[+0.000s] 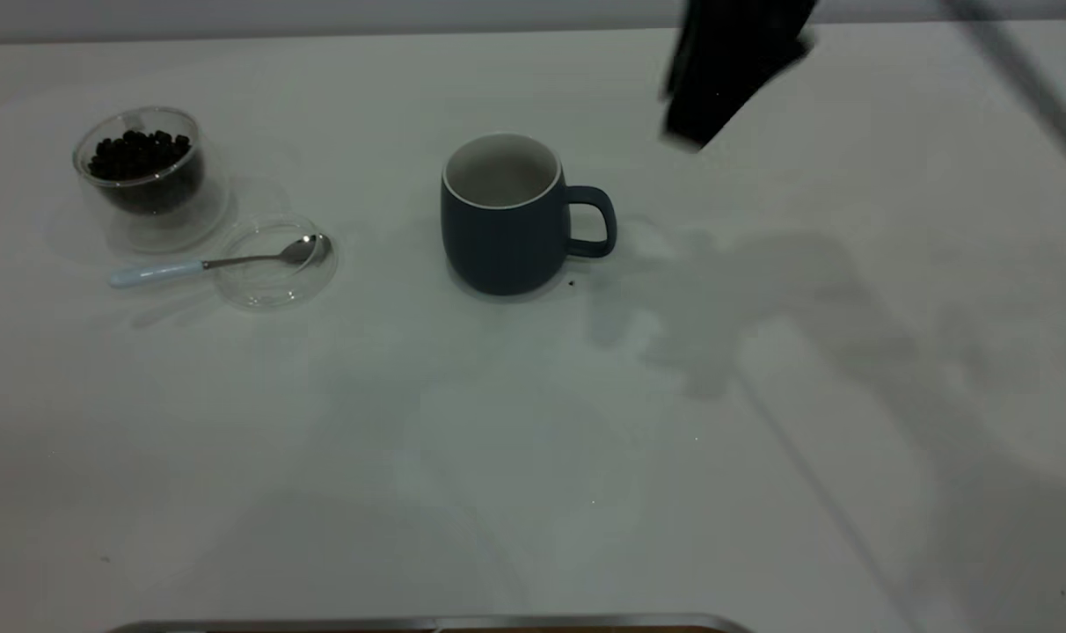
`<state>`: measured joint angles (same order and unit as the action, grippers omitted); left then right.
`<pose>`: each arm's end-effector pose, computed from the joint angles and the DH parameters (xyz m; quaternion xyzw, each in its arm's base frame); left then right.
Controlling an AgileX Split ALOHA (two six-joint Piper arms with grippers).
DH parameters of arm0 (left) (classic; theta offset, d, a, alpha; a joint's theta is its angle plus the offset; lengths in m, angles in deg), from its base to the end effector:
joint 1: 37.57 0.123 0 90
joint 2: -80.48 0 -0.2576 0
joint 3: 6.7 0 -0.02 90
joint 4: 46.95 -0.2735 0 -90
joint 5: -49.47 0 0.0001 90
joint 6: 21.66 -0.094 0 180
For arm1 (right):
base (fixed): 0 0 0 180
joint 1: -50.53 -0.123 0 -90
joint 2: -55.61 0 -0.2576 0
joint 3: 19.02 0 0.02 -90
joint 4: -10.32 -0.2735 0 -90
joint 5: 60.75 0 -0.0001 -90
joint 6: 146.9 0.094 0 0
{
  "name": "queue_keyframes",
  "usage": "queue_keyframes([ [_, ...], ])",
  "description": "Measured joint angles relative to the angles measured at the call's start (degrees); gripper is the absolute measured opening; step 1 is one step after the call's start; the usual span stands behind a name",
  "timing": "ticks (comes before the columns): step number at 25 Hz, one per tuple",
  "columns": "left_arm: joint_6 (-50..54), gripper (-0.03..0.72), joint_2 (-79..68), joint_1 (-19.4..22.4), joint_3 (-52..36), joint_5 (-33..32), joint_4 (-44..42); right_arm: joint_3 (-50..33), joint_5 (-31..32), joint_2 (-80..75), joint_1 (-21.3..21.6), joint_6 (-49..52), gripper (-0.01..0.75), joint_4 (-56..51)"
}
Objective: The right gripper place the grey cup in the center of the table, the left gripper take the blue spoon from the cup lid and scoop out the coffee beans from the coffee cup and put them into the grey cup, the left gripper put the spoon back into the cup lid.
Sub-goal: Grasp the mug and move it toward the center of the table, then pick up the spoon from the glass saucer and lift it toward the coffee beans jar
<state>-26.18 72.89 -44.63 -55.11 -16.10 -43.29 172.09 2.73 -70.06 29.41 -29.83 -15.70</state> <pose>0.0392 -0.0104 0.2774 0.0907 0.8676 -0.0426 0.4870 0.3728 0.1836 0.1506 -0.5801 0.7887 0.1838 0.0880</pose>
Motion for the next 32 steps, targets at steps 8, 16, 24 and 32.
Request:
queue_keyframes([
  [8, 0.0, 0.430, 0.0, 0.0, 0.0, 0.0, 0.0, -3.8, 6.0, 26.4, 0.0, 41.9, 0.543, 17.7],
  [16, 0.0, 0.430, 0.0, 0.0, 0.0, 0.0, 0.0, -30.5, 7.0, 55.7, 0.0, 60.2, 0.543, 29.2],
  [24, 0.0, 0.430, 0.0, 0.0, 0.0, 0.0, 0.0, -55.1, 4.8, 82.7, 3.0, 66.3, 0.543, 29.2],
  [32, 0.0, 0.430, 0.0, 0.0, 0.0, 0.0, 0.0, -60.1, 0.7, 99.7, 11.4, 65.7, 0.543, 28.0],
])
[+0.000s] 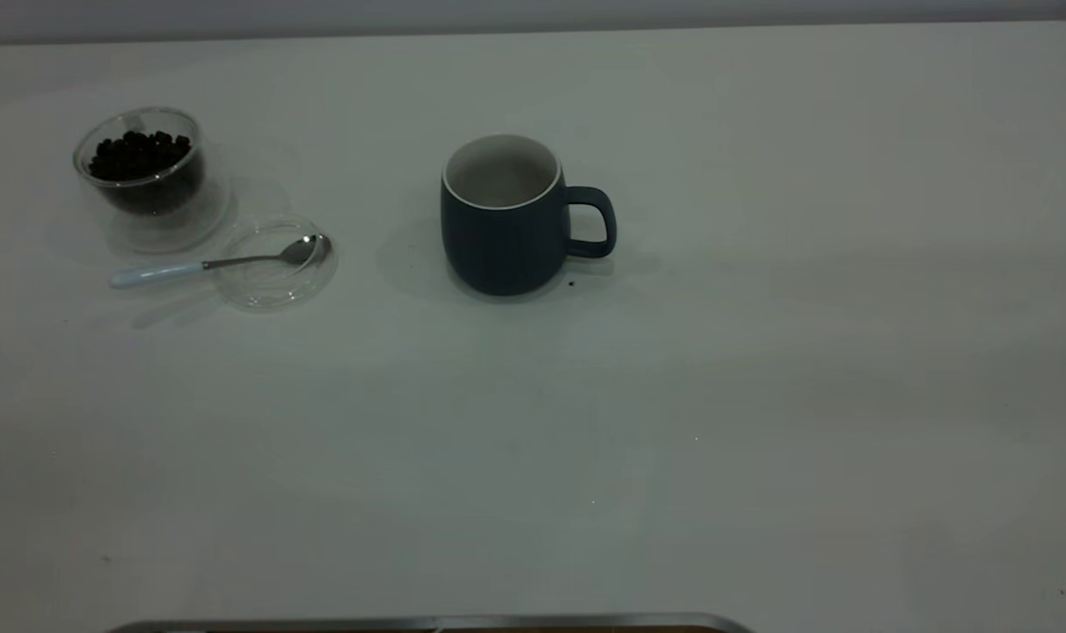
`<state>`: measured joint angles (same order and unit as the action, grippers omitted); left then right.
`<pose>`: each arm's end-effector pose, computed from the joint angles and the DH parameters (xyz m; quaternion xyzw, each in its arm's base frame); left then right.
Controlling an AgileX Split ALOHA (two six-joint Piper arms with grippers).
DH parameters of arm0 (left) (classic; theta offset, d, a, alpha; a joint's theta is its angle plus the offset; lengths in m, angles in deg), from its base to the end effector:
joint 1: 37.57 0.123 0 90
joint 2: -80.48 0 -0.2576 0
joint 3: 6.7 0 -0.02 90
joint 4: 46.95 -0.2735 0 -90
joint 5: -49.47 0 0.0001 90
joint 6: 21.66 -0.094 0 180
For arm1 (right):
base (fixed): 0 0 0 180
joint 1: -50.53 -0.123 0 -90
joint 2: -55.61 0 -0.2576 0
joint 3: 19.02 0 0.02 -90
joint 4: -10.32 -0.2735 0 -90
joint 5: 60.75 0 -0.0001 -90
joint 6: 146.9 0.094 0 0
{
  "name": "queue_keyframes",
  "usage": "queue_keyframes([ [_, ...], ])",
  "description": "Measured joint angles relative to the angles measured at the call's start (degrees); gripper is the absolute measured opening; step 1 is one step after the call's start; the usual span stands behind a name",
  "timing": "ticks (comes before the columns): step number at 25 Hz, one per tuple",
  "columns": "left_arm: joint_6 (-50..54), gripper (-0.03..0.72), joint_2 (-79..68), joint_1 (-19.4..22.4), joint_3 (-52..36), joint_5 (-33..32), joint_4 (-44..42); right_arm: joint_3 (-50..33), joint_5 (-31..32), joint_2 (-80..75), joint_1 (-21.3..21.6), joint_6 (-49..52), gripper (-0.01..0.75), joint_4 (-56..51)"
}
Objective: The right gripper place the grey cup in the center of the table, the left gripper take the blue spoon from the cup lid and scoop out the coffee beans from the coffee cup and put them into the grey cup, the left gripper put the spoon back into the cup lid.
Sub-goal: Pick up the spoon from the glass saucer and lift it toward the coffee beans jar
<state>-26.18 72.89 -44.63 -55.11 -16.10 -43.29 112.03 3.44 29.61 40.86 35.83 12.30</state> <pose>0.0392 -0.0104 0.2774 0.0907 0.8676 -0.0426 0.4870 0.0880 0.0120 0.2551 -0.0583 0.9351 0.0206 0.3488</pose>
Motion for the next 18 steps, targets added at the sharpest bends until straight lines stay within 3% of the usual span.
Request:
queue_keyframes([
  [8, 0.0, 0.430, 0.0, 0.0, 0.0, 0.0, 0.0, 0.0, 0.0, 16.6, 0.1, -0.4, 0.543, -0.2],
  [18, 0.0, 0.430, 0.0, 0.0, 0.0, 0.0, 0.0, 0.0, 0.0, 17.7, 0.4, -0.4, 0.542, 0.0],
])
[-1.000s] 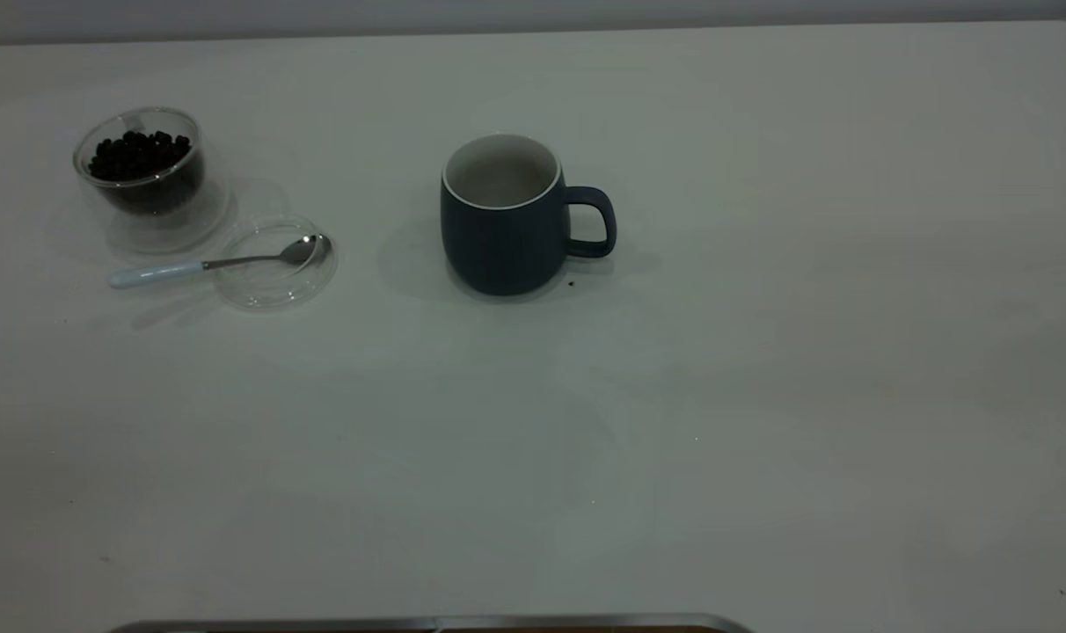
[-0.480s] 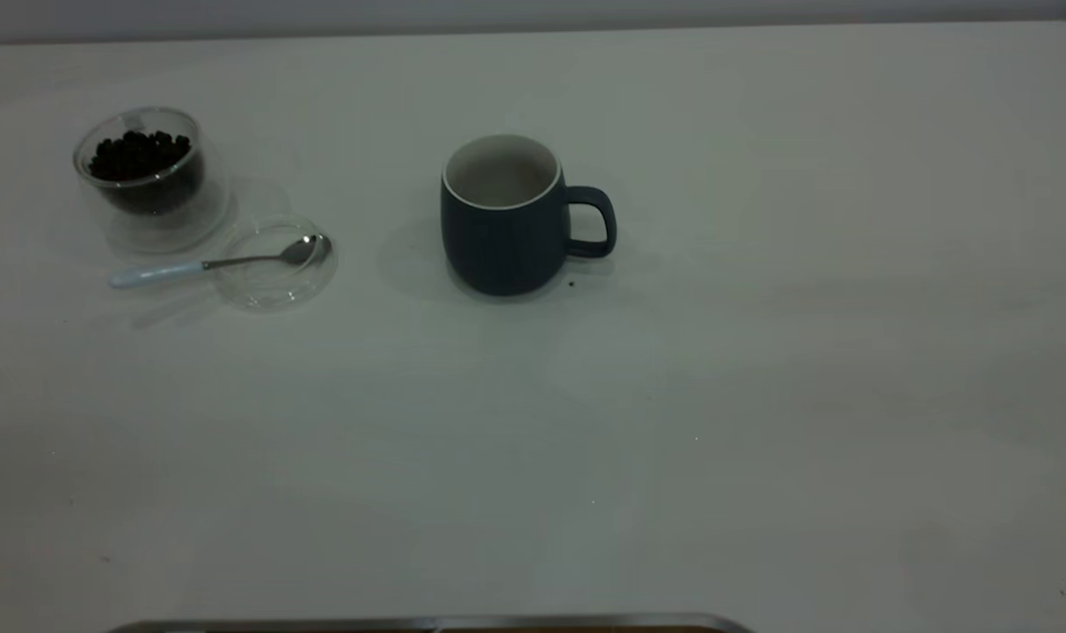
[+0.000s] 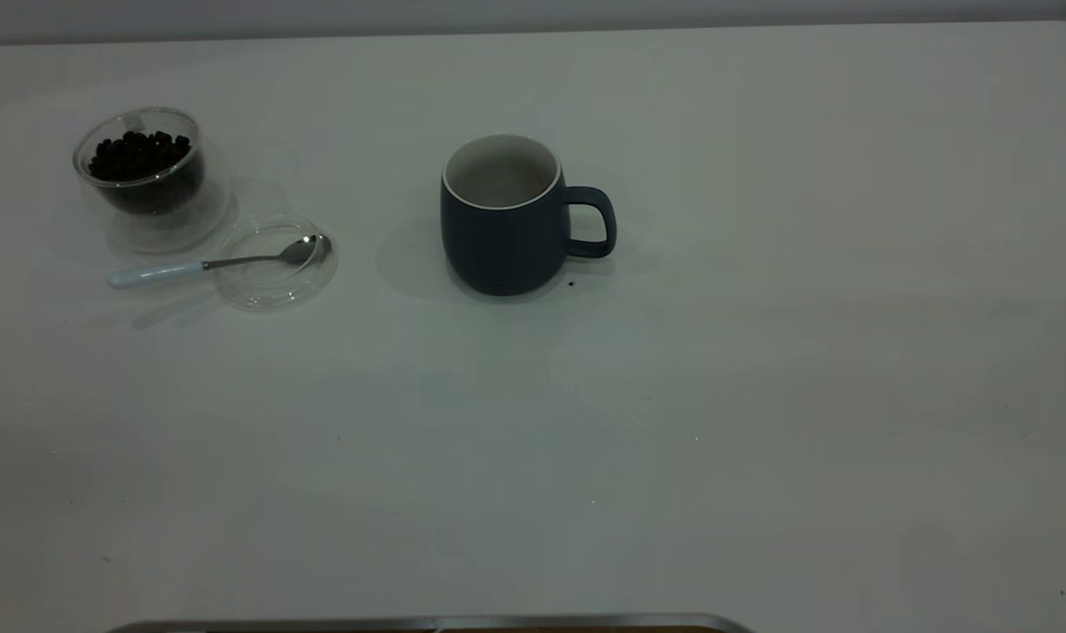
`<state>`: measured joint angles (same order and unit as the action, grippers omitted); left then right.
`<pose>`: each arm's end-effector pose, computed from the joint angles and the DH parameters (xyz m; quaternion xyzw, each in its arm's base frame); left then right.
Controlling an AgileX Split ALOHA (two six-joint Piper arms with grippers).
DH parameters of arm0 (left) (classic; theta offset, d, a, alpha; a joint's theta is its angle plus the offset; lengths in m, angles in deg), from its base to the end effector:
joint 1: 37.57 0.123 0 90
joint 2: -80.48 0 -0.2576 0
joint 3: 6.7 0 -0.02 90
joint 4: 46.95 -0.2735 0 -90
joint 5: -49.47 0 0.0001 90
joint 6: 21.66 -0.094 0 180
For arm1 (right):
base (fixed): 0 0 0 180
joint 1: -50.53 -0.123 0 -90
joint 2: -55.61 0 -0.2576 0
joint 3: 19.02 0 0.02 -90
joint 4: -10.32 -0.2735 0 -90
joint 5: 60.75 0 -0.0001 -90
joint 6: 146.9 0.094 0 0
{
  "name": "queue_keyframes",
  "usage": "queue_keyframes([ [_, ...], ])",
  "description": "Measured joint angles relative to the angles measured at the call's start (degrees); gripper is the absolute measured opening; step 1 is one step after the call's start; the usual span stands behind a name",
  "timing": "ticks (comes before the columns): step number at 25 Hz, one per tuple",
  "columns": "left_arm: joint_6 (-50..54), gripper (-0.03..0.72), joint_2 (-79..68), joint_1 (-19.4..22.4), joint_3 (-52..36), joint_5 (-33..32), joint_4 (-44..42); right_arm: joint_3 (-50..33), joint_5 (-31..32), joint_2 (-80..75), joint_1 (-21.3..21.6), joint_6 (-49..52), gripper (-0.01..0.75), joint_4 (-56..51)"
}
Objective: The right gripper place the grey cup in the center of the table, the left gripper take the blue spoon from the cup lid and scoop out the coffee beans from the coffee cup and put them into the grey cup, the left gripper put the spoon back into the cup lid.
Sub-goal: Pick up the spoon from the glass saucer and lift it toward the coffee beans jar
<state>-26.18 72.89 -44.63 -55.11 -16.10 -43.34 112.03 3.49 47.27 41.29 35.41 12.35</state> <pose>0.0392 -0.0103 0.2774 0.0906 0.8676 -0.0422 0.4870 0.0444 0.0042 0.2758 -0.0517 0.8710 0.0315 0.4876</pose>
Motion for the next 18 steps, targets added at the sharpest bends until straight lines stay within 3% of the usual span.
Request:
queue_keyframes([
  [18, 1.2, 0.430, 0.0, 0.0, 0.0, 0.3, 1.6, 0.0, 0.0, 0.0, 0.0, 0.0, 0.542, 0.0],
])
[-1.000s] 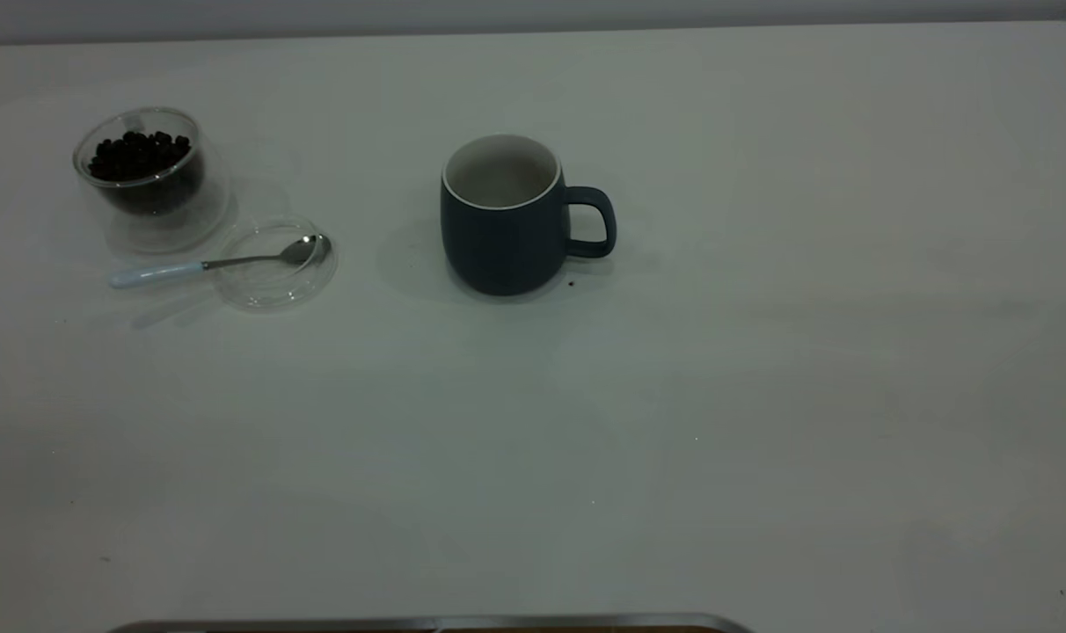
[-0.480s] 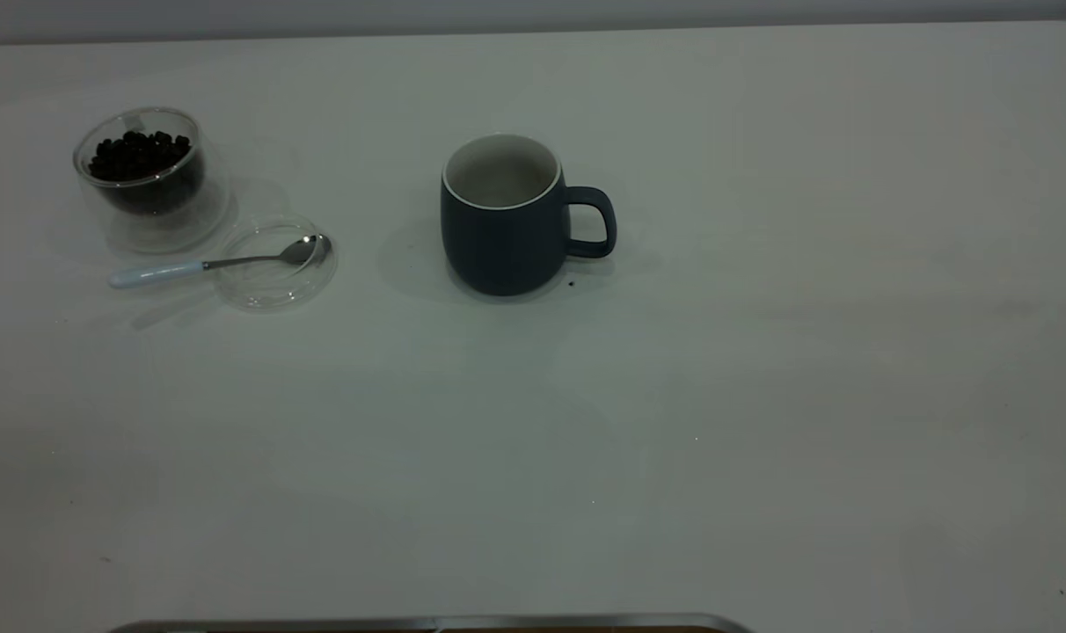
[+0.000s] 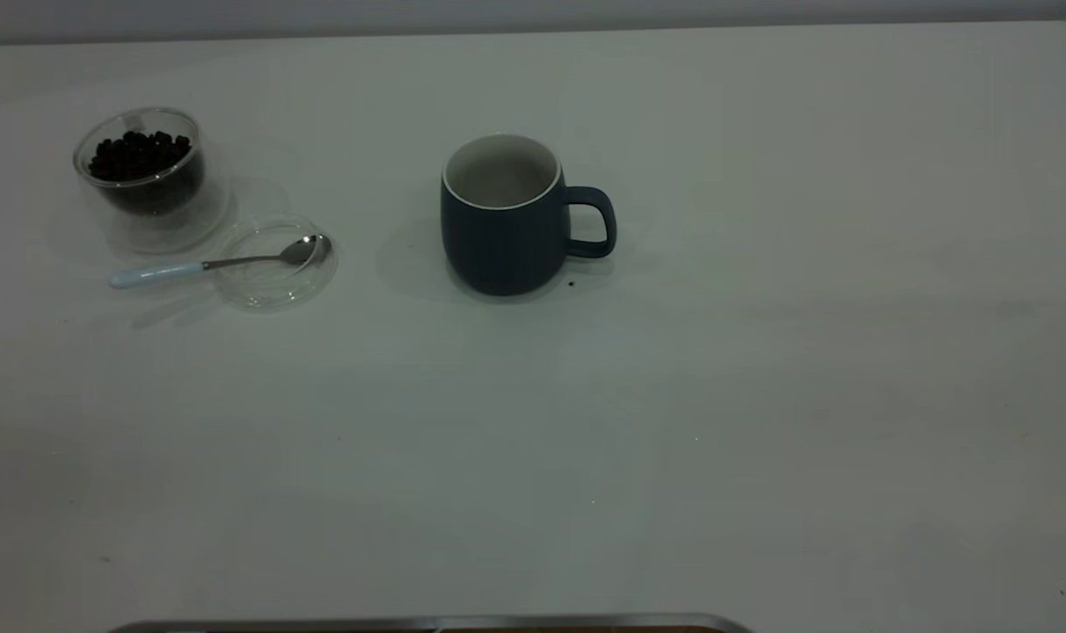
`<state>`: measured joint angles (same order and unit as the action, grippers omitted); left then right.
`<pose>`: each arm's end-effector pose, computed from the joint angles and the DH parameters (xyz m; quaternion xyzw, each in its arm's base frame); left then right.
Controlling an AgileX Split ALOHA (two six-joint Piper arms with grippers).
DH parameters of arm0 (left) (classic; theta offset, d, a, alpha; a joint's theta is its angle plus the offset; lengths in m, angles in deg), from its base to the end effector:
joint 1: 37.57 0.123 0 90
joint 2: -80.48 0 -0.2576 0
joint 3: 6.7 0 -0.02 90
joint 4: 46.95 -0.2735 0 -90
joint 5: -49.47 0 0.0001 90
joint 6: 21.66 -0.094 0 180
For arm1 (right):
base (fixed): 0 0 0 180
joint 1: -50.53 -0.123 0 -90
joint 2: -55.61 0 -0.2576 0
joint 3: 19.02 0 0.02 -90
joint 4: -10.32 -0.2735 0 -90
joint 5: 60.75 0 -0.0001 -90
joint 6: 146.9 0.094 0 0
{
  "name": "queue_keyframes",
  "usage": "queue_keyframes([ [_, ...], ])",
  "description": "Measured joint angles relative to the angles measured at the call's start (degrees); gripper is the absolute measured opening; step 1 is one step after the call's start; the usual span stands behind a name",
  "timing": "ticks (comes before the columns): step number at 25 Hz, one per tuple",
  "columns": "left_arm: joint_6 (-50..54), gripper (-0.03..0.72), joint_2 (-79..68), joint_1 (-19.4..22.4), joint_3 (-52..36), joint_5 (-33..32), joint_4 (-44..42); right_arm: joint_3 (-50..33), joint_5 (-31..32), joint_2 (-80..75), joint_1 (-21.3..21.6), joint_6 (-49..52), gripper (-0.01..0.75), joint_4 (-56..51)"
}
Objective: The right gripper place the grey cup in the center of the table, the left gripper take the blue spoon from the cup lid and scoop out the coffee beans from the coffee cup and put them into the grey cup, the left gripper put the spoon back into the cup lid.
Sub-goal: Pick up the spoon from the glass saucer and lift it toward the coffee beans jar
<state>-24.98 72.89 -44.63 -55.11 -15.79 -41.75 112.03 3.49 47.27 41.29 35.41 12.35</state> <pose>0.0391 -0.0126 0.2780 0.0824 0.8667 -0.0612 0.4882 0.0444 0.0042 0.2758 -0.0517 0.8710 0.0315 0.4876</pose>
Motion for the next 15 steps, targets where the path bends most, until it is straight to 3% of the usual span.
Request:
queue_keyframes([
  [5, 10.9, 0.430, -2.1, 0.0, 0.4, 4.0, 1.5, 0.0, 0.0, 0.0, 0.0, 0.0, 0.542, 0.0],
  [9, 18.1, 0.430, -11.0, 0.0, 0.8, 12.9, 1.2, 0.0, 0.0, 0.0, 0.0, 0.0, 0.542, 0.0],
  [15, 19.6, 0.421, -29.9, 0.0, 1.4, 24.3, -1.2, 0.0, 0.0, 0.0, 0.0, 0.0, 0.542, 0.0],
])
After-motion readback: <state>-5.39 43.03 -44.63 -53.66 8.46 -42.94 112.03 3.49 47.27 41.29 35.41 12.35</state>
